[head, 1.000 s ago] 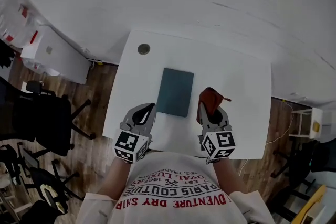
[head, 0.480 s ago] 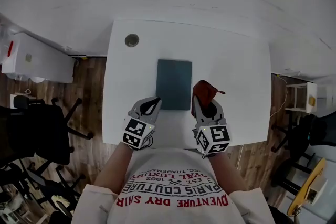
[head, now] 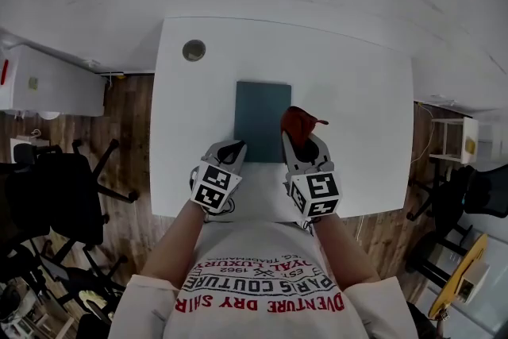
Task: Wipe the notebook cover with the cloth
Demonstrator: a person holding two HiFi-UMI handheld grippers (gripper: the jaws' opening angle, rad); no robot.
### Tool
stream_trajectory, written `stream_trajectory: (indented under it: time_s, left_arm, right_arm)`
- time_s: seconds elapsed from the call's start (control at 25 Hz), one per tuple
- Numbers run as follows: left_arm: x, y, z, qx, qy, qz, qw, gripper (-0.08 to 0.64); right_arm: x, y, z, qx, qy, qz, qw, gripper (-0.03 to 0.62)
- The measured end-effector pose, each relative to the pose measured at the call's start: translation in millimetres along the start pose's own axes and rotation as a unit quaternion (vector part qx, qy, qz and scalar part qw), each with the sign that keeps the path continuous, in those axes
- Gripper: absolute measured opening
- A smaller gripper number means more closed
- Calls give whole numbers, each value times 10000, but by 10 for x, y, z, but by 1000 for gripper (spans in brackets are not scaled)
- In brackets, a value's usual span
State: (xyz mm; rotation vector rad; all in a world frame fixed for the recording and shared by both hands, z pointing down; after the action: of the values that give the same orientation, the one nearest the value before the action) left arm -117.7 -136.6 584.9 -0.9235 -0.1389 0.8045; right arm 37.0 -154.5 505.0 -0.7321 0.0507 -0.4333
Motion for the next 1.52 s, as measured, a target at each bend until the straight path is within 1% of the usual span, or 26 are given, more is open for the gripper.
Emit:
stream_trajectory:
  time_s: [0.08, 0.2, 0.32, 0.48, 0.56, 0.72, 0.88, 1.0, 1.2, 1.36, 1.52]
  left_arm:
    - [-3, -21, -7, -56, -38, 21, 10000, 9]
    - [-12, -49, -17, -112, -129, 38, 9998, 9]
    - [-17, -58, -18, -173, -106, 26, 9998, 9]
    - [-7, -61, -24, -202, -117, 11, 9997, 9]
    - [-19, -64, -22, -235, -86, 97, 9996, 9]
    - [-65, -60, -17, -322, 69, 300, 9990, 9]
    - [-61, -52, -19, -311, 46, 263, 9992, 9]
    - [-49, -46, -23, -274, 3, 194, 9994, 9]
    - [-53, -58, -16, -265, -5, 152, 9995, 9]
    - [-80, -70, 7, -277, 243, 204, 9991, 9]
    - [-66, -61, 4, -223, 203, 124, 9995, 9]
  right_arm:
    - [-31, -116, -95, -16, 64, -90, 9999, 77]
    - [-69, -311, -298, 32, 38, -159, 9999, 77]
    - [-133, -530, -511, 76, 92, -261, 9996, 77]
    - [-213, -866, -701, -50, 93, -442, 9990, 77]
    - [-240, -1034, -743, -196, 10, -495, 9986, 77]
    - [-330, -1322, -734, -591, -205, -670, 9958, 77]
    - [-437, -1493, -622, -922, -347, -894, 9911, 77]
    - [-460, -1578, -520, -1132, -433, -963, 9880, 77]
    - [-353, -1612, -460, -1301, -487, -846, 9867, 77]
    - [-237, -1555, -414, -1390, -574, -799, 9854, 77]
    - [-64, -1459, -367, -1433, -662, -653, 9853, 77]
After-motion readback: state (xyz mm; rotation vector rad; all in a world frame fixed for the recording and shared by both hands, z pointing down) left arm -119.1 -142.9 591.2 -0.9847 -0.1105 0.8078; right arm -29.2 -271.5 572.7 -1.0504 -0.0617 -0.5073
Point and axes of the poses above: the fingertips, and each gripper's own axes: y backward along the fingers, x to its right, z out of its underside, the point moved 6 cm from there along y, backward along the fingers, and after that the axes turned 11 degrees about -x, right-handed, at the moved point
